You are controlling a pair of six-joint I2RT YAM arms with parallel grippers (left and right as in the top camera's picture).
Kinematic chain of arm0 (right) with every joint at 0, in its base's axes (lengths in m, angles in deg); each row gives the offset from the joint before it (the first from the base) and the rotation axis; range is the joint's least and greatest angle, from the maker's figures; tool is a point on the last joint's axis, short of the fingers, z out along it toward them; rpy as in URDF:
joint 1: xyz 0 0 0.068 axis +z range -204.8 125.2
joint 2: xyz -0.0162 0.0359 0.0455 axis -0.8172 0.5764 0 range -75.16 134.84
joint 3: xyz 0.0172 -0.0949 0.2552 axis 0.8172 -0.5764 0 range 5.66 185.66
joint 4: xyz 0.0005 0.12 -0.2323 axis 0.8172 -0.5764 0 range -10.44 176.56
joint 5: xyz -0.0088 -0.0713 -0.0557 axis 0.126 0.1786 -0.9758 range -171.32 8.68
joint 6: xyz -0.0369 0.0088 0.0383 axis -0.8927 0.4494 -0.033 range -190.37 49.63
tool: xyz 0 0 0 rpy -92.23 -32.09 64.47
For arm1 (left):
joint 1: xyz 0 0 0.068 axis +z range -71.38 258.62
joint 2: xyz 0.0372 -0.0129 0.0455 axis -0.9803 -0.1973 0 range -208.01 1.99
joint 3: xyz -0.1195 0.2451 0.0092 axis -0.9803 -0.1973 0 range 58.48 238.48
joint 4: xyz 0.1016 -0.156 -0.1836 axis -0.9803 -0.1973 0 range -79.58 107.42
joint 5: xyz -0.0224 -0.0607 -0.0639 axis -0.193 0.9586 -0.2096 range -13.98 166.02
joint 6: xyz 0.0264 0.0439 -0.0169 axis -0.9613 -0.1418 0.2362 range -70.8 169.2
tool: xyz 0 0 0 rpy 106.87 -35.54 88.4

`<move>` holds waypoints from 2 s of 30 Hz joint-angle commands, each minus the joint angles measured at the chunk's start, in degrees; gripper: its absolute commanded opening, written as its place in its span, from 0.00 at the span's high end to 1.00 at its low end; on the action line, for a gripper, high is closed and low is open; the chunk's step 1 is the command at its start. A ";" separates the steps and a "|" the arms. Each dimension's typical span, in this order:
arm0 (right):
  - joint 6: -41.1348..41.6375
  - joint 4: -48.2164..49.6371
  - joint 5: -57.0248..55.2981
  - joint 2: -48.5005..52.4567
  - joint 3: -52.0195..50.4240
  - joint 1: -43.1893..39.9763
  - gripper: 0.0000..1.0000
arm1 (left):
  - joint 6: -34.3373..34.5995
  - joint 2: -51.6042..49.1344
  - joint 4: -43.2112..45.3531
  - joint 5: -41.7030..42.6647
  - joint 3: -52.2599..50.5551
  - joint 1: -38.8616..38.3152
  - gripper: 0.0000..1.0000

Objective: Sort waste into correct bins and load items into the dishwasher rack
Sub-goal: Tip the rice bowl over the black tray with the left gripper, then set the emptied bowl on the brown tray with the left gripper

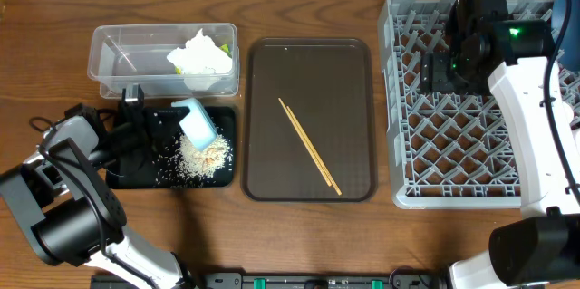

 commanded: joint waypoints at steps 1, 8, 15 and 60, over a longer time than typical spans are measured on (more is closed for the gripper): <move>-0.46 0.00 -0.98 0.07 0.09 -0.26 0.17 | 1.70 -0.15 -0.13 2.45 -0.09 0.37 0.94; -0.46 -0.04 -0.98 0.07 0.09 -0.26 0.17 | 0.68 0.17 -0.61 2.60 -0.07 0.50 0.94; -0.46 -0.02 -0.98 0.07 0.09 -0.26 0.17 | 0.44 0.39 -1.44 2.64 -0.04 0.00 0.94; -0.46 -0.09 -0.96 0.07 0.09 -0.26 0.16 | 23.89 11.52 20.24 -67.41 0.94 -66.51 0.83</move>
